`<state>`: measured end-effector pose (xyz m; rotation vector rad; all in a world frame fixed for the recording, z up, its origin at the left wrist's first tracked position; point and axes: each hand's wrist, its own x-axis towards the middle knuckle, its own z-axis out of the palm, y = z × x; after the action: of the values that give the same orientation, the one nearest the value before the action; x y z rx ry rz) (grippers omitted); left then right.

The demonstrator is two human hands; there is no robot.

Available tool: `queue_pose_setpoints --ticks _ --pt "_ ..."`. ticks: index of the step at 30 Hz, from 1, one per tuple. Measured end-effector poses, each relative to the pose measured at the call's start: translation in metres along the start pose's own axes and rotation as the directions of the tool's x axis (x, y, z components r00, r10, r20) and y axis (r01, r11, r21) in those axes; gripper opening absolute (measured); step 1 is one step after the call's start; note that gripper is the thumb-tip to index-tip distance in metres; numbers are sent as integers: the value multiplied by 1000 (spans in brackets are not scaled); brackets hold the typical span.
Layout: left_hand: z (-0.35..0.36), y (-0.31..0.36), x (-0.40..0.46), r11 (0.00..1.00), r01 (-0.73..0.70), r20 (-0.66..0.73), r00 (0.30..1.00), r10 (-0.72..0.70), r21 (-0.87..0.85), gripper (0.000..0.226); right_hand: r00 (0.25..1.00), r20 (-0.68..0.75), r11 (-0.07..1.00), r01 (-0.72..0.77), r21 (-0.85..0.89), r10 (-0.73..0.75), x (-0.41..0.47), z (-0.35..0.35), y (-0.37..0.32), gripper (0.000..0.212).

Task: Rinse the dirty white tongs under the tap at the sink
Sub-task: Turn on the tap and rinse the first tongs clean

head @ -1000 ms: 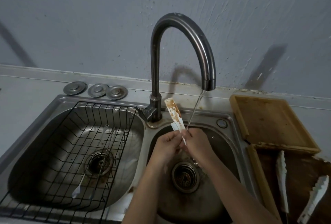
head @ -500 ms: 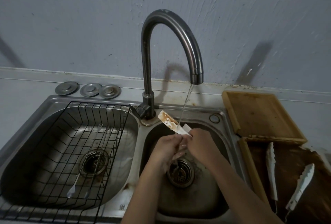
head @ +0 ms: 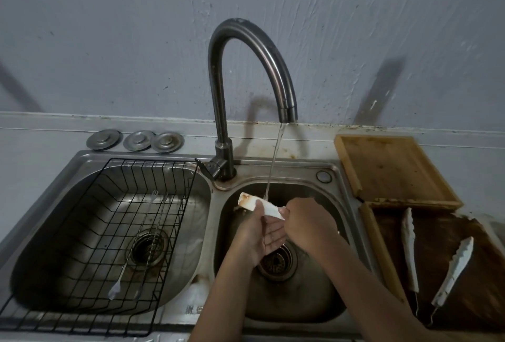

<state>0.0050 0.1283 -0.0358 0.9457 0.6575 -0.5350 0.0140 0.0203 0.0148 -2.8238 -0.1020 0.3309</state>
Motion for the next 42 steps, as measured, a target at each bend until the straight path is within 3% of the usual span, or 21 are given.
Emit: queue_pose_setpoints --ticks 3,7,9,13,16,29,35,39,42 --pt "-3 1 4 999 29 -3 1000 -29 -32 68 1000 10 1000 14 5 -14 0 2 -1 32" --pt "1 -1 2 991 -16 26 1000 12 133 46 1000 23 999 -7 -37 8 3 -1 3 31" --pt "2 0 4 983 -25 24 999 21 181 46 999 47 999 8 -31 -7 4 -3 7 30" --pt "-8 8 9 987 115 67 990 -123 112 96 992 82 995 88 44 -92 3 -10 22 25" --pt "-11 11 7 985 138 123 981 -151 109 106 983 125 988 122 98 -134 3 -22 37 22" --pt "-16 6 7 989 126 91 987 -133 74 81 972 191 986 114 119 -136 -2 -37 62 31" --pt "-16 12 1 991 97 128 986 -109 94 81 981 106 983 154 103 -165 -5 -36 65 17" --pt "-19 22 -4 980 39 88 994 -57 196 63 975 48 974 212 83 -216 -5 -34 65 16" --pt "-14 30 -3 987 -50 -2 999 51 152 49 953 -31 950 302 80 -300 -4 -29 61 17"
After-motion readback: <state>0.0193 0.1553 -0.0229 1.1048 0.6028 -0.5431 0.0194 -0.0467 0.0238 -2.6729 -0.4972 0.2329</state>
